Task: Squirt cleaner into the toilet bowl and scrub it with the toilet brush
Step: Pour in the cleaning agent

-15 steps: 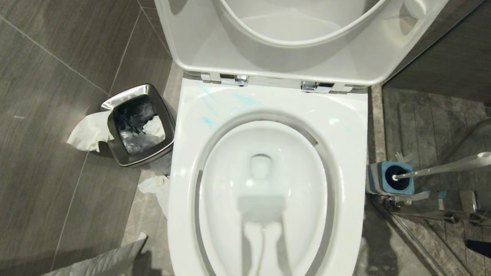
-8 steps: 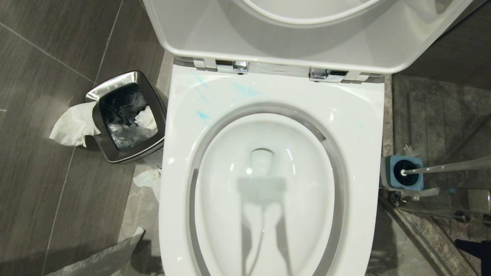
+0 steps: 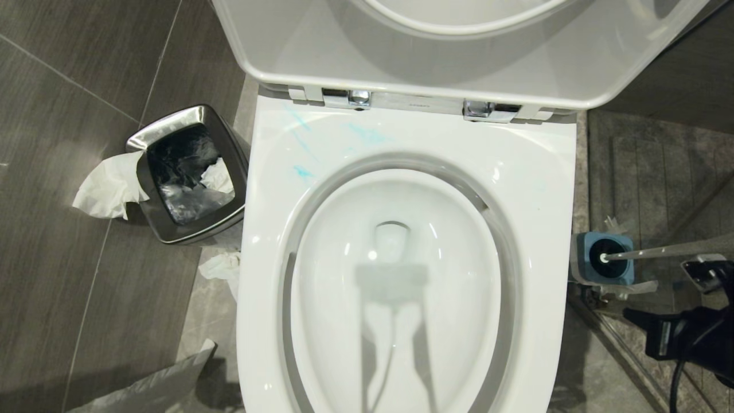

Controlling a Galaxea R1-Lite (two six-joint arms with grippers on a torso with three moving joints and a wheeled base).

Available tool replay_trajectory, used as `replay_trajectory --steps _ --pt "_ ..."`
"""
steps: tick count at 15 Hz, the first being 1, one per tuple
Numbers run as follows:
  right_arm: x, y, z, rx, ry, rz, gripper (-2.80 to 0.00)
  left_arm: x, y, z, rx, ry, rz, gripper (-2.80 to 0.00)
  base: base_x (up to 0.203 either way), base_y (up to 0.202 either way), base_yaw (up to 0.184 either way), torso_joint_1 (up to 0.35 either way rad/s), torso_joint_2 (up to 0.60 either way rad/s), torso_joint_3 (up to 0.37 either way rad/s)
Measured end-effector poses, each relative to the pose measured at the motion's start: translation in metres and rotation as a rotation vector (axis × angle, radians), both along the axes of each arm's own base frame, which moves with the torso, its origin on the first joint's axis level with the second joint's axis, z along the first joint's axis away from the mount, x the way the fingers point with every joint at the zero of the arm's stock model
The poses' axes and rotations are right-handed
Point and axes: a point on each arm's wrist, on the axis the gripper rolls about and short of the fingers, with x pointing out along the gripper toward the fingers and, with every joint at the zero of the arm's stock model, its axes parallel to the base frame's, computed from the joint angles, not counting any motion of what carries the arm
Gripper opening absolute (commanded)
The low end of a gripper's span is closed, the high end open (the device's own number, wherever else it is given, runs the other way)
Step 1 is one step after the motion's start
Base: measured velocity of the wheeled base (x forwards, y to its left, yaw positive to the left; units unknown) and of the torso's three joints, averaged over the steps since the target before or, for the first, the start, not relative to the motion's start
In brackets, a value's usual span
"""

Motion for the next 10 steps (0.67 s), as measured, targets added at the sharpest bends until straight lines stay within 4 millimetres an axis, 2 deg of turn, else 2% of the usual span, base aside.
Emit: replay_trajectory --steps 3,5,7,10 --pt "0.039 -0.007 -0.015 -0.052 -0.194 0.005 -2.80 0.000 0.000 0.000 0.000 0.000 0.000 -2.80 0.000 0.000 0.000 0.000 0.00 0.000" --pt "0.059 -0.010 -0.012 -0.093 -0.368 0.009 -2.80 0.000 0.000 0.000 0.000 0.000 0.000 -2.80 0.000 0.000 0.000 0.000 0.00 0.000" --pt "0.070 -0.012 -0.007 -0.111 -0.463 0.015 -2.80 0.000 0.000 0.000 0.000 0.000 0.000 -2.80 0.000 0.000 0.000 0.000 0.00 0.000" --pt "0.076 -0.012 -0.013 -0.113 -0.451 0.035 -2.80 0.000 0.000 0.000 -0.001 0.000 0.000 -2.80 0.000 0.000 0.000 0.000 0.00 0.000"
